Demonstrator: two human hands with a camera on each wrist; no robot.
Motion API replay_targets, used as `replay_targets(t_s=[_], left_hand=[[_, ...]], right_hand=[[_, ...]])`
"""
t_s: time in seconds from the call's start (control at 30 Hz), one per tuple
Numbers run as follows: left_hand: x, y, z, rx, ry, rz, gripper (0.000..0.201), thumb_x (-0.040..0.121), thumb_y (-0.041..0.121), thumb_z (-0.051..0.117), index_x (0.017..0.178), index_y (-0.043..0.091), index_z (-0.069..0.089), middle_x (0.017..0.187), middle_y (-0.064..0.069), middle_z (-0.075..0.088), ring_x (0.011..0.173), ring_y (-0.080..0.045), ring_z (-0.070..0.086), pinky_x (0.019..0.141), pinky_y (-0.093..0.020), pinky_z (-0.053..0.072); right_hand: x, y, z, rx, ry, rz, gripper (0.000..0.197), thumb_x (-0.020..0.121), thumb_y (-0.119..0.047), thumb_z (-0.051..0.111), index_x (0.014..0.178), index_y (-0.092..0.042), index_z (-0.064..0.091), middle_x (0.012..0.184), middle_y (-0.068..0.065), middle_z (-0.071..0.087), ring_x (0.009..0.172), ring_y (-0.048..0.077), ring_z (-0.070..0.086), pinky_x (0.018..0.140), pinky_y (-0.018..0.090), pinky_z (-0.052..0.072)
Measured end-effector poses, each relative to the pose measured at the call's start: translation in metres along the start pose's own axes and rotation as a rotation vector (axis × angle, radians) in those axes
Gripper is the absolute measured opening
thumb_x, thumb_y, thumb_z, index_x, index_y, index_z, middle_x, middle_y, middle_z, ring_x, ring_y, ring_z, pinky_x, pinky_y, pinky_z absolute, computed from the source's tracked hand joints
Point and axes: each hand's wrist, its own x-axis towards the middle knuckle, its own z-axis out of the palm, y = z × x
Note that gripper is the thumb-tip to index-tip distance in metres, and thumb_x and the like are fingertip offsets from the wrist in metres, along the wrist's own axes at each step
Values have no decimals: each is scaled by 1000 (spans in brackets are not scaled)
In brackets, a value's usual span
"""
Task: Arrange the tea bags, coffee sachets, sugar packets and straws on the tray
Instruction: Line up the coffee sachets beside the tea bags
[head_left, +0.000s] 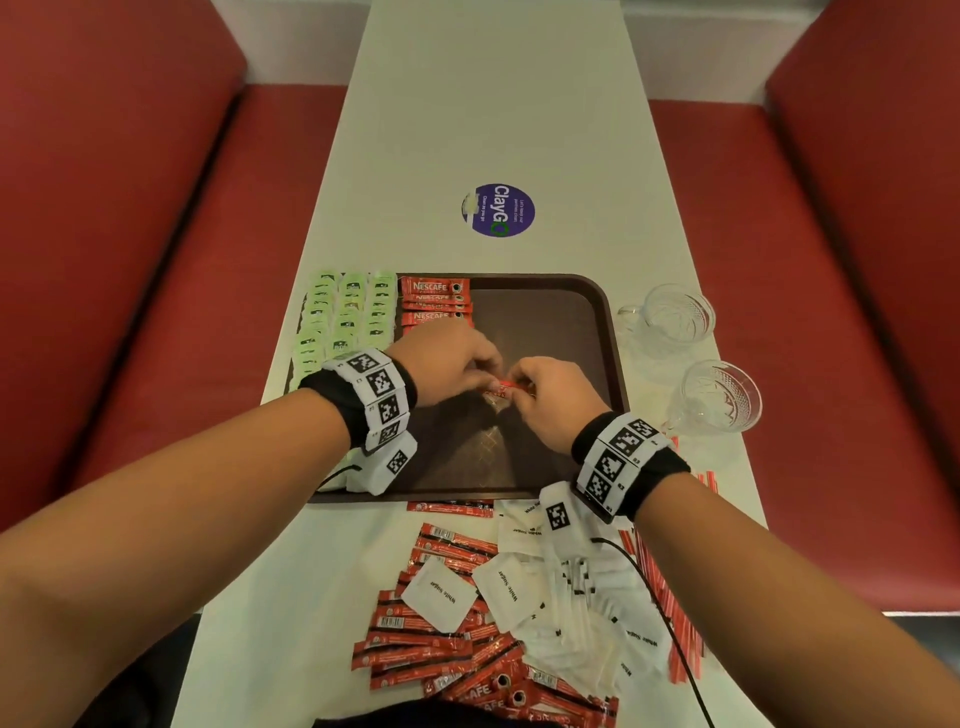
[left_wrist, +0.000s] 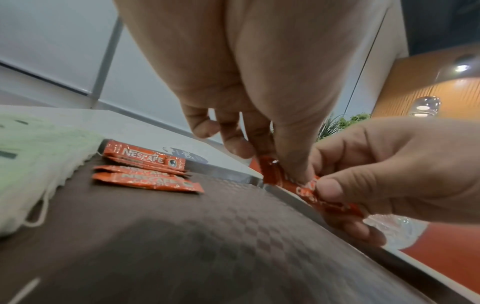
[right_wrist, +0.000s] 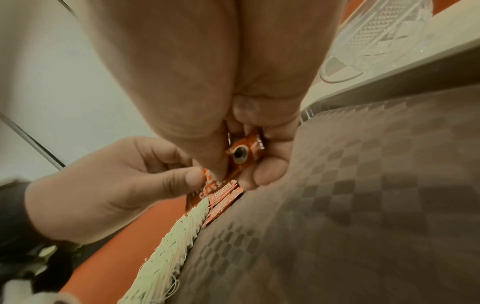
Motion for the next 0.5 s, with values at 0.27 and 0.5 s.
replay_targets(t_s=[0.27, 0.5], left_hand=[[-14, -31, 14, 220, -3, -388, 9, 91, 40, 64, 88, 33, 69, 82, 14, 64, 92, -13, 59, 87, -35, 43], [-4, -32, 17, 258, -17, -401, 20, 88, 43, 68, 105, 32, 71, 100, 9, 70, 100, -15, 61, 90, -39, 51]], right_hand=[[-5, 13, 4, -69, -205, 76, 40, 86, -37, 74, 121, -24, 58, 96, -10, 61, 89, 10, 61, 87, 33, 53], [-19, 12, 10, -214, -535, -38, 29, 77, -37, 83, 100, -23, 72, 91, -10, 70, 82, 8, 65, 78, 26, 53]])
